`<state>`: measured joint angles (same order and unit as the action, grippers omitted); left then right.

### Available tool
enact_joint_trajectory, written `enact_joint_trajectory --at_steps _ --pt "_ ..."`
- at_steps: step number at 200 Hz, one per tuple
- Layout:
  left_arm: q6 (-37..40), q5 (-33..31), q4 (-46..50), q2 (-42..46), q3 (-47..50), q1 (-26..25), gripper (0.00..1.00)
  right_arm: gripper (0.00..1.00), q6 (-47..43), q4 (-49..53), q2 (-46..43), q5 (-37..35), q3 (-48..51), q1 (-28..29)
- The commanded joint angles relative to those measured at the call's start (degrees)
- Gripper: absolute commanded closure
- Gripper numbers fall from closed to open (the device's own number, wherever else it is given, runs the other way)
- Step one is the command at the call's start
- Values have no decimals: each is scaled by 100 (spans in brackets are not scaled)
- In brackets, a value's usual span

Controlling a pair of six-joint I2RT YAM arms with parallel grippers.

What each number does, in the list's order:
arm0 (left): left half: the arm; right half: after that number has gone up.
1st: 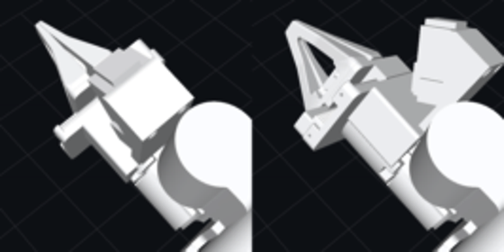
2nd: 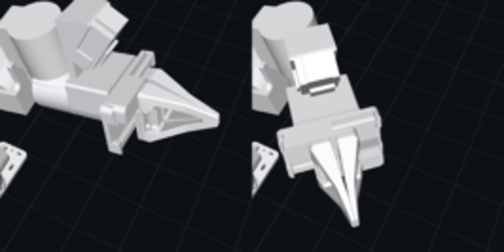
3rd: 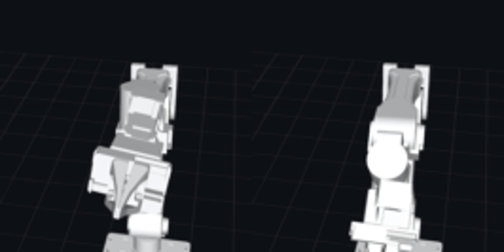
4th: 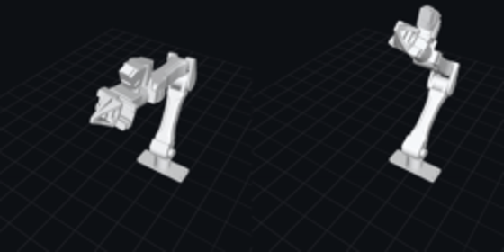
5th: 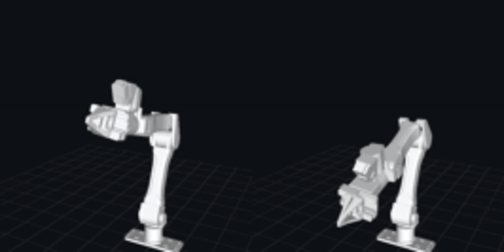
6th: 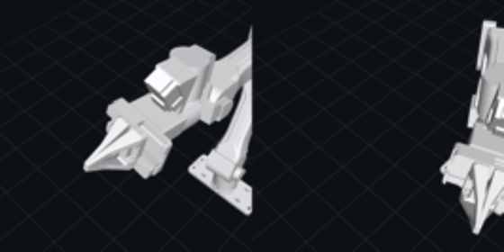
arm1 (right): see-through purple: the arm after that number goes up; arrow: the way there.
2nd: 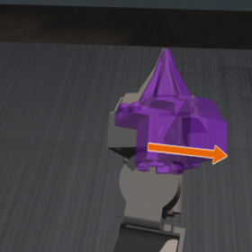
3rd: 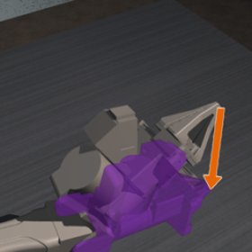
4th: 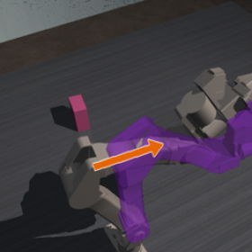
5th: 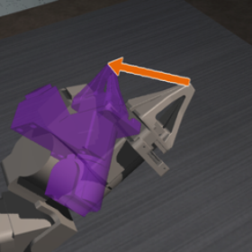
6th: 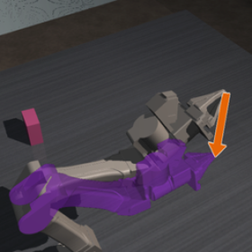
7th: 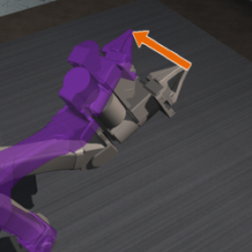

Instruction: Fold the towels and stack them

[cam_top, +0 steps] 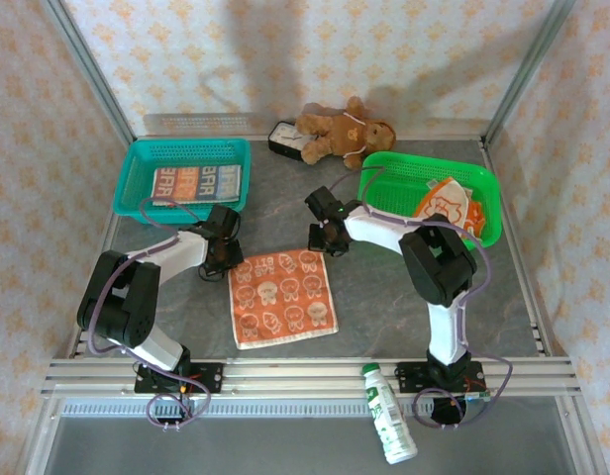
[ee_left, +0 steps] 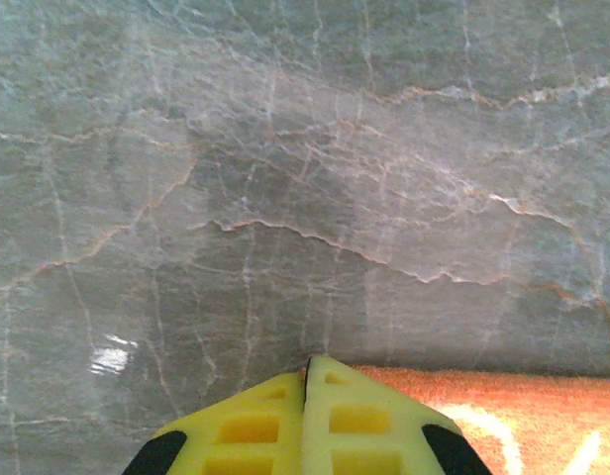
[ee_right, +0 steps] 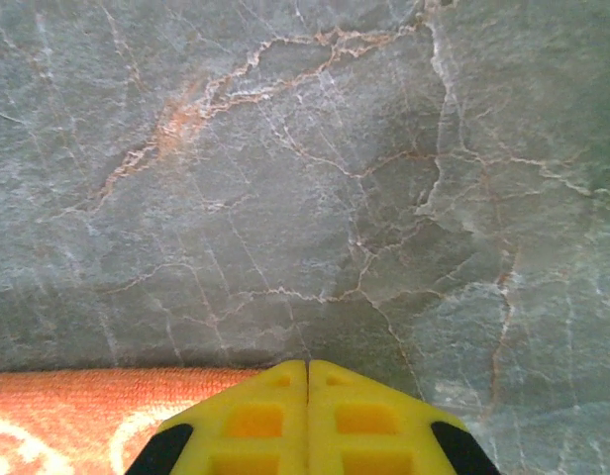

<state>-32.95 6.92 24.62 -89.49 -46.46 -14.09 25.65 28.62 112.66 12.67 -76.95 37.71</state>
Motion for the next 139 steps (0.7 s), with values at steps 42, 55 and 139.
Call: enact_joint_trajectory --at_steps 42,55,139 --pt "280 84 280 360 -841 21 100 100 -427 369 -654 -396 -504 -428" --pt "507 15 402 283 -1096 24 100 100 -533 406 -683 -361 -649 -525" --pt "569 329 -29 995 -541 -24 100 100 -549 -321 -1619 74 495 -562"
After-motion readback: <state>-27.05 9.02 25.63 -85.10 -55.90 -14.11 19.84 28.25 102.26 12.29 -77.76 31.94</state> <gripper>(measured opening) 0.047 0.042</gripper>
